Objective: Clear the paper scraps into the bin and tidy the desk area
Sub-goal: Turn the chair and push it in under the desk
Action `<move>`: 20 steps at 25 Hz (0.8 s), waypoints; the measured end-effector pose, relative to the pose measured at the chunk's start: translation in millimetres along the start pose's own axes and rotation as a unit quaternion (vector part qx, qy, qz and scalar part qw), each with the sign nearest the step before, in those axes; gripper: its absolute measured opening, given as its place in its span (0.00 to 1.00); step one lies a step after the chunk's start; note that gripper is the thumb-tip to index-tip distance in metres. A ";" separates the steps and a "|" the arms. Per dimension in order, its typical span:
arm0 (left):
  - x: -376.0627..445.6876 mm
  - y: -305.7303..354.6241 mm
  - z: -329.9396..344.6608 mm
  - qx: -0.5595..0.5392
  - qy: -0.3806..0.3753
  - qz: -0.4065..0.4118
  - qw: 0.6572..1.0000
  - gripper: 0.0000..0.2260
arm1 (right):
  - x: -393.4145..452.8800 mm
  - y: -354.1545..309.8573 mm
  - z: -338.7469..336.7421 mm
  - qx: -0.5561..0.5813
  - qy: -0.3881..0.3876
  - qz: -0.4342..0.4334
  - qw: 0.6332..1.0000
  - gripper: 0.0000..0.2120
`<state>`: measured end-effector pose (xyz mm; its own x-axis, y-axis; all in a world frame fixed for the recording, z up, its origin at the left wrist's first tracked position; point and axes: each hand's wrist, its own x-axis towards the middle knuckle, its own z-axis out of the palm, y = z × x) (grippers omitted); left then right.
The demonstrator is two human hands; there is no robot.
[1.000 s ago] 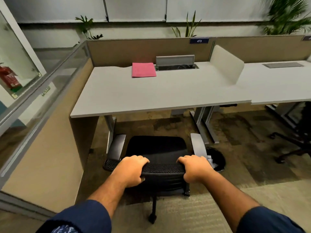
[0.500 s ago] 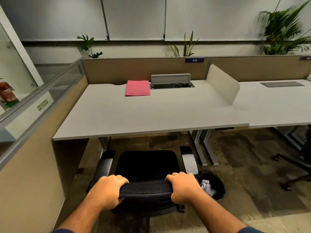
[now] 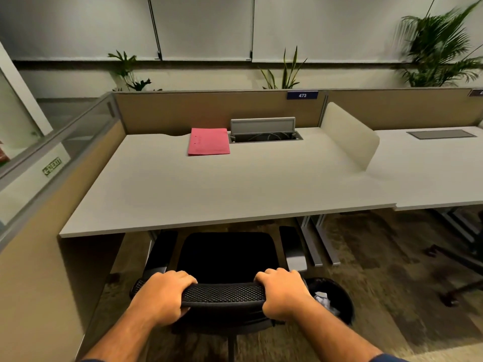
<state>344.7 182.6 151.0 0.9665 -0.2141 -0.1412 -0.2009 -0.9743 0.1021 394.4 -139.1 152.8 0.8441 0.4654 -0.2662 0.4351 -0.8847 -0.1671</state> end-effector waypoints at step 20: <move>112.3 -45.0 -10.4 0.020 0.040 0.020 0.999 0.25 | 103.0 27.7 -41.5 -0.027 0.044 0.019 0.998 0.29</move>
<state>463.9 203.2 140.8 0.9669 -0.2484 -0.0577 -0.2445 -0.9673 0.0671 506.4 -116.7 160.2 0.8835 0.4295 -0.1870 0.4164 -0.9029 -0.1065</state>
